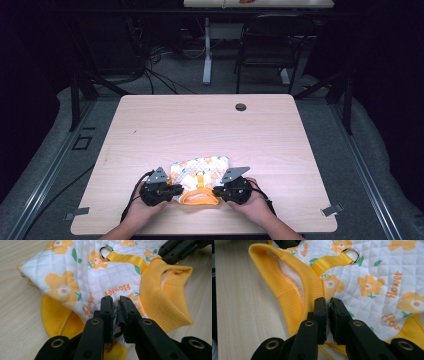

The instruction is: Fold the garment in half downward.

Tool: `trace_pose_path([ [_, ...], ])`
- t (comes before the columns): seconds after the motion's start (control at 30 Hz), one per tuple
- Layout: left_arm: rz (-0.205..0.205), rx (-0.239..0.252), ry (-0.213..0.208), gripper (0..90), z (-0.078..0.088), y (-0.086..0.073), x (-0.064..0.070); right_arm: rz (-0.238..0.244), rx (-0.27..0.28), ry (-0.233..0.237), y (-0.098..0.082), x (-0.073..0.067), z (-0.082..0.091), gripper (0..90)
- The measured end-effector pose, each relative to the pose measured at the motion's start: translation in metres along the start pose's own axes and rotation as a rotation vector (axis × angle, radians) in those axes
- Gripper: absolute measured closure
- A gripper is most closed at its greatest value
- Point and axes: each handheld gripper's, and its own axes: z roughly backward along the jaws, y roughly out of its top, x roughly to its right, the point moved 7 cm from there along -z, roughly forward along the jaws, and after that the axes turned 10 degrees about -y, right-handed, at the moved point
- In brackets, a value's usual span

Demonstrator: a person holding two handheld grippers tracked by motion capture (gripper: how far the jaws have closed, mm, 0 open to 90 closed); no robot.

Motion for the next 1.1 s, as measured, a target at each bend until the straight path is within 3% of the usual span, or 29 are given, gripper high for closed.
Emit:
trace_pose_path([
  [0.1,-0.001,0.003,0.008,81.1,-0.001,0.001,-0.002,0.009,-0.006,-0.004,0.0,0.001,0.0,83.2],
  [0.13,-0.001,0.004,0.013,81.1,-0.001,0.002,-0.003,-0.01,0.009,-0.002,0.001,0.0,-0.002,83.2],
  [0.7,0.028,0.02,0.058,83.2,-0.007,0.013,-0.026,-0.052,0.01,-0.042,0.01,0.013,-0.012,83.0],
  [0.97,0.054,0.05,0.062,86.3,-0.01,0.017,-0.037,-0.1,0.028,-0.042,0.012,0.021,-0.017,83.4],
  [1.1,0.055,0.037,0.079,88.1,-0.012,0.021,-0.042,-0.111,0.029,-0.051,0.014,0.026,-0.02,83.7],
])
